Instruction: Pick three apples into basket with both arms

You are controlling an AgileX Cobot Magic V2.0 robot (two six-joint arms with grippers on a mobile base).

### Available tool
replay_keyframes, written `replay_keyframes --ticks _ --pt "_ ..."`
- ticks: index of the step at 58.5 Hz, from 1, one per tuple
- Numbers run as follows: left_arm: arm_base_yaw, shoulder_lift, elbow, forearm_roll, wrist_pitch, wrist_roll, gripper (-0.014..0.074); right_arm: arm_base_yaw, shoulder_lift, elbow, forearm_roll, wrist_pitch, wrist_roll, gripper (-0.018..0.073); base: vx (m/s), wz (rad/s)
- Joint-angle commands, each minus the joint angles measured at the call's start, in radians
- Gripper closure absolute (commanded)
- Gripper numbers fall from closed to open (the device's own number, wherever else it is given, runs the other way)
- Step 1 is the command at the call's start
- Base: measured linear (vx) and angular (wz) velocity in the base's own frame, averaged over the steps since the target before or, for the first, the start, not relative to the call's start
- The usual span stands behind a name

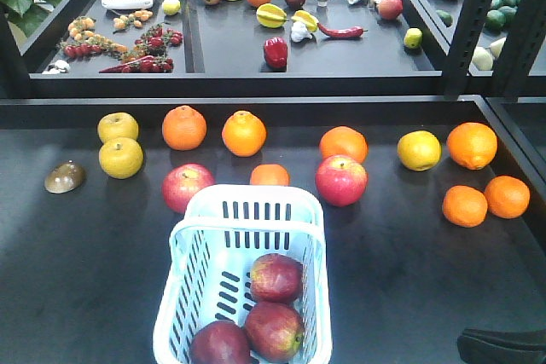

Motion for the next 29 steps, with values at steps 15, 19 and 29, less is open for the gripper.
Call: replay_keyframes --ticks 15,19,29 --pt "0.004 -0.014 -0.017 -0.002 -0.066 -0.01 0.0602 0.0 0.002 0.003 -0.008 -0.074 -0.005 0.0564 0.0 0.0" --pt "0.004 -0.014 -0.017 -0.002 -0.066 -0.01 0.0602 0.0 0.0 0.037 -0.008 -0.076 -0.005 0.0564 0.0 0.0" --pt "0.004 -0.014 -0.017 -0.002 -0.065 -0.01 0.0602 -0.005 -0.016 0.141 -0.005 -0.154 -0.005 0.0564 0.0 0.0"
